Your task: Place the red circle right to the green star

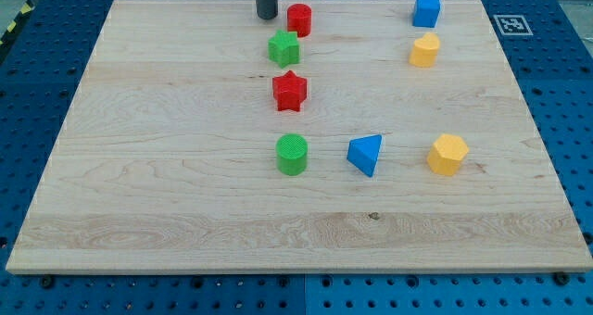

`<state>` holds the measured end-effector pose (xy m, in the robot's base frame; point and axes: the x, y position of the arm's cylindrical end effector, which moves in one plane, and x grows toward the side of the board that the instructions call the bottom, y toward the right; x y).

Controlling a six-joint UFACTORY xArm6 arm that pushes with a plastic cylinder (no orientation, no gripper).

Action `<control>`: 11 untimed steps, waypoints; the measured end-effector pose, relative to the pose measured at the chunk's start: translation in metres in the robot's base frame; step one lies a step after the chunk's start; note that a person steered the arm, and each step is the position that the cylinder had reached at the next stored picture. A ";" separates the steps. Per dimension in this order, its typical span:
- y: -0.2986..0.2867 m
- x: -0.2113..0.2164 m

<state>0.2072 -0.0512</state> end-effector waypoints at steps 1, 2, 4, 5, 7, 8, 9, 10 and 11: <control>0.017 -0.007; 0.019 -0.004; 0.047 0.022; 0.076 0.039; 0.084 0.050; 0.074 0.050; 0.062 0.050; 0.062 0.060; 0.062 0.073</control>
